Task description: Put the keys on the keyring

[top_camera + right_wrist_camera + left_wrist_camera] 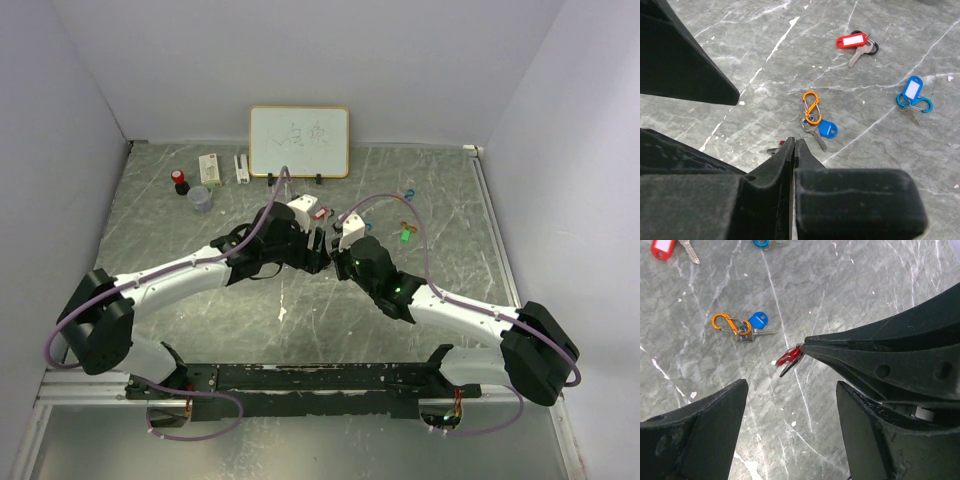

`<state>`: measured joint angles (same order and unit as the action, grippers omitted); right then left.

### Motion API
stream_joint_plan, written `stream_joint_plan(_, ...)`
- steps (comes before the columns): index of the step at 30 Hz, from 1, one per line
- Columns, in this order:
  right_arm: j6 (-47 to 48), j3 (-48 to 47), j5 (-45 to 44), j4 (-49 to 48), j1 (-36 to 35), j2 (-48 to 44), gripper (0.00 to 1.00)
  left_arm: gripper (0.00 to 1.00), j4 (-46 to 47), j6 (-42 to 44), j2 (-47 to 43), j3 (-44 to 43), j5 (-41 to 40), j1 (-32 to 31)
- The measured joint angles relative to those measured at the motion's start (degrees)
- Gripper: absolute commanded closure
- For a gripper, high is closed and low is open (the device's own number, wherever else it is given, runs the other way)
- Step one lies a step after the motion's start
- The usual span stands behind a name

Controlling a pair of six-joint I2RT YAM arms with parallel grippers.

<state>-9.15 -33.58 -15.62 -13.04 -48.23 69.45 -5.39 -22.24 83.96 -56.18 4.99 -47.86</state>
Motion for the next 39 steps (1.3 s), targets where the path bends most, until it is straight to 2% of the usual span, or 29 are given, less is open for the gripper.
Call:
stream_joint_plan(5, 0.0, 0.0, -0.3, 0.0, 0.0, 0.0, 1.00, 0.18, 0.0, -0.9, -2.6, 1.0, -2.6, 0.0)
stream_joint_plan(12, 0.1, 0.0, -0.4, 0.0, 0.0, 0.0, 1.00, 0.09, -0.1, -2.6, -4.5, 2.7, -6.8, 0.4)
stream_joint_plan(19, 0.2, 0.0, -0.7, 0.0, 0.0, 0.0, 1.00, 0.07, -0.2, -4.5, -7.5, 4.1, -10.5, 1.4)
stream_joint_plan(27, -2.6, -3.2, -8.7, 4.8, 1.1, 4.7, 1.00, 0.04, -0.7, -6.8, -9.6, 5.5, -14.5, 2.7)
stream_joint_plan(29, -2.4, -3.1, -7.6, 5.0, 1.4, 4.6, 1.00, 0.04, -0.9, -7.4, -10.3, 6.0, -15.1, 3.3)
stream_joint_plan(34, -1.4, -0.5, 1.6, 1.7, 1.3, -0.2, 1.00, 0.04, -0.9, -8.1, -10.8, 6.4, -15.5, 4.2)
stream_joint_plan(39, -4.0, -3.6, -3.5, 4.8, 3.3, 0.9, 1.00, 0.05, -0.9, -8.5, -10.9, 6.8, -15.5, 4.4)
